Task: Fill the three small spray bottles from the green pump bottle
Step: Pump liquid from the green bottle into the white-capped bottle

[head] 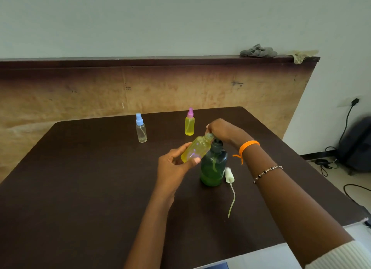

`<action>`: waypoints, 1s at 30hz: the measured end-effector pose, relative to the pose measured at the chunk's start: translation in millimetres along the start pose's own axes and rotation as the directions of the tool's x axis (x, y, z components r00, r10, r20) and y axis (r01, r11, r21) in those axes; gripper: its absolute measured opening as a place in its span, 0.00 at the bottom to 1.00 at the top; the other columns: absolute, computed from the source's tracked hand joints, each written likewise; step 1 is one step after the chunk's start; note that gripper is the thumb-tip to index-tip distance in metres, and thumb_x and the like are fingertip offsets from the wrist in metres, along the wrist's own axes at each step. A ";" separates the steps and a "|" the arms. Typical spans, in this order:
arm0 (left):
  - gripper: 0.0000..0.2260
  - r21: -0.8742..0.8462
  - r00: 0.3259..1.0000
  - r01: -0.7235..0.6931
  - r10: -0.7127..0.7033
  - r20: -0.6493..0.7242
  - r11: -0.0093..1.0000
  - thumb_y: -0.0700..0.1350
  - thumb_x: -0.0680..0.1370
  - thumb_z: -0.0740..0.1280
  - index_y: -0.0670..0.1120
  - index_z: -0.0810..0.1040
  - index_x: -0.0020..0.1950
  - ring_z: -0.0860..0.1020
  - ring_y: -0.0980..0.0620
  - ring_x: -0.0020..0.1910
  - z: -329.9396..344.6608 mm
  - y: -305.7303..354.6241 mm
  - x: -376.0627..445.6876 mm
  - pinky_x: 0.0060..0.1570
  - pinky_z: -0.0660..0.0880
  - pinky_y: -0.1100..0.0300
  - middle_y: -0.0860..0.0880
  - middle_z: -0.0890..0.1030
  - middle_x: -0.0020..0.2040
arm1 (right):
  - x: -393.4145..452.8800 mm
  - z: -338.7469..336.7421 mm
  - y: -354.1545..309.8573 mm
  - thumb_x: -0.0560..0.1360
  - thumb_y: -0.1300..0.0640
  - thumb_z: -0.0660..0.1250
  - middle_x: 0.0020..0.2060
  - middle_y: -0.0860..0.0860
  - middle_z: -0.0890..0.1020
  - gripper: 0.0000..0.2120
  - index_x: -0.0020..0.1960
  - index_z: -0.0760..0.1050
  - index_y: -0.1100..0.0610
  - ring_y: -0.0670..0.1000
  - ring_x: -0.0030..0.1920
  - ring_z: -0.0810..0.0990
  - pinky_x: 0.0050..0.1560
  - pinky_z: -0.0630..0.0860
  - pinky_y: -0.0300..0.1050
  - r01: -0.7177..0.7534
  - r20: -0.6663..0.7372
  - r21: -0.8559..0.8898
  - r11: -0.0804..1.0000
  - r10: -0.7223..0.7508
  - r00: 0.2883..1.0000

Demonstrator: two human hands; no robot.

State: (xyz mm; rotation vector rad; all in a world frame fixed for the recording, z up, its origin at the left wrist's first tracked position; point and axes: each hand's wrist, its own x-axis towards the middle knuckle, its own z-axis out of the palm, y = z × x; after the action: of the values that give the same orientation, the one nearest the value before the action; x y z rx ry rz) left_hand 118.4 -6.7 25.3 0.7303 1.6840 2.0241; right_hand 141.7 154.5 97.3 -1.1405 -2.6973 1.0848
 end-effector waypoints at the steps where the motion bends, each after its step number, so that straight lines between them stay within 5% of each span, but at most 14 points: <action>1: 0.21 0.005 1.000 0.001 -0.001 0.000 1.000 0.34 0.69 0.73 0.54 0.78 0.56 0.80 0.60 0.47 -0.4 0.8 0.0 0.45 0.76 0.70 0.52 0.81 0.49 | -1.4 -0.6 0.1 0.79 0.63 0.54 0.61 0.63 0.76 0.16 0.62 0.73 0.67 0.55 0.50 0.74 0.53 0.72 0.46 -0.004 -0.006 0.054 0.999 0.005 1.000; 10: 0.21 0.005 1.000 -0.011 0.011 -0.013 1.000 0.33 0.69 0.73 0.52 0.78 0.58 0.80 0.59 0.48 2.9 1.0 -0.4 0.46 0.75 0.70 0.52 0.80 0.49 | 9.1 1.3 1.7 0.77 0.66 0.55 0.58 0.62 0.76 0.13 0.58 0.74 0.68 0.58 0.52 0.74 0.55 0.72 0.49 0.014 -0.057 -0.040 0.999 -0.016 0.998; 13: 0.21 0.000 1.000 -0.005 0.005 -0.022 1.000 0.33 0.69 0.73 0.53 0.78 0.57 0.80 0.58 0.48 1.7 1.4 -0.4 0.46 0.76 0.70 0.51 0.81 0.50 | 5.4 0.1 0.5 0.77 0.65 0.53 0.54 0.59 0.76 0.10 0.52 0.73 0.61 0.55 0.48 0.73 0.47 0.72 0.47 0.033 -0.083 -0.007 0.999 -0.033 0.996; 18: 0.22 0.008 1.000 0.002 -0.002 -0.010 1.000 0.33 0.69 0.73 0.47 0.79 0.61 0.80 0.60 0.47 -0.6 5.3 -2.5 0.44 0.75 0.72 0.51 0.81 0.51 | -1.4 -5.8 -6.1 0.79 0.62 0.53 0.48 0.60 0.75 0.13 0.46 0.76 0.66 0.54 0.41 0.71 0.38 0.69 0.45 0.012 0.043 -0.060 0.998 -0.009 0.999; 21: 0.21 0.013 1.000 0.003 -0.002 -0.019 1.000 0.34 0.69 0.73 0.50 0.78 0.59 0.79 0.59 0.47 -0.6 4.0 -2.2 0.45 0.75 0.71 0.51 0.80 0.50 | -1.8 -2.2 -4.4 0.79 0.65 0.54 0.58 0.63 0.76 0.16 0.63 0.72 0.68 0.53 0.48 0.70 0.44 0.70 0.44 0.019 0.030 -0.057 0.998 -0.017 0.999; 23: 0.21 0.022 1.000 0.012 -0.011 -0.019 1.000 0.34 0.69 0.73 0.51 0.78 0.58 0.79 0.59 0.47 0.4 2.0 -3.1 0.45 0.75 0.71 0.51 0.80 0.50 | 3.4 1.3 -1.7 0.78 0.66 0.54 0.60 0.62 0.77 0.15 0.61 0.74 0.67 0.54 0.48 0.72 0.43 0.72 0.44 0.013 0.036 -0.117 0.993 -0.009 0.999; 26: 0.21 0.019 1.000 0.006 -0.006 -0.018 1.000 0.33 0.69 0.73 0.47 0.79 0.60 0.80 0.63 0.44 0.8 1.8 -3.3 0.44 0.75 0.72 0.52 0.80 0.49 | 6.7 2.3 -2.3 0.77 0.65 0.55 0.59 0.62 0.78 0.13 0.55 0.76 0.65 0.57 0.50 0.76 0.56 0.74 0.49 0.013 0.016 -0.160 0.987 -0.010 1.000; 30: 0.22 0.025 1.000 -0.003 0.003 -0.016 1.000 0.32 0.69 0.73 0.44 0.78 0.62 0.79 0.61 0.45 -0.3 4.9 -3.2 0.43 0.75 0.72 0.51 0.80 0.49 | -2.1 -1.9 -4.2 0.78 0.65 0.54 0.62 0.62 0.76 0.17 0.64 0.72 0.66 0.61 0.60 0.76 0.64 0.72 0.54 0.039 -0.023 -0.135 0.990 -0.042 0.999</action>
State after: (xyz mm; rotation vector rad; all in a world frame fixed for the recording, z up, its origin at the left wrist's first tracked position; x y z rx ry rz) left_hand 120.8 -9.9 29.6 0.7269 1.7208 2.0199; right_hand 141.2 152.2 101.8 -1.1030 -2.7981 0.8882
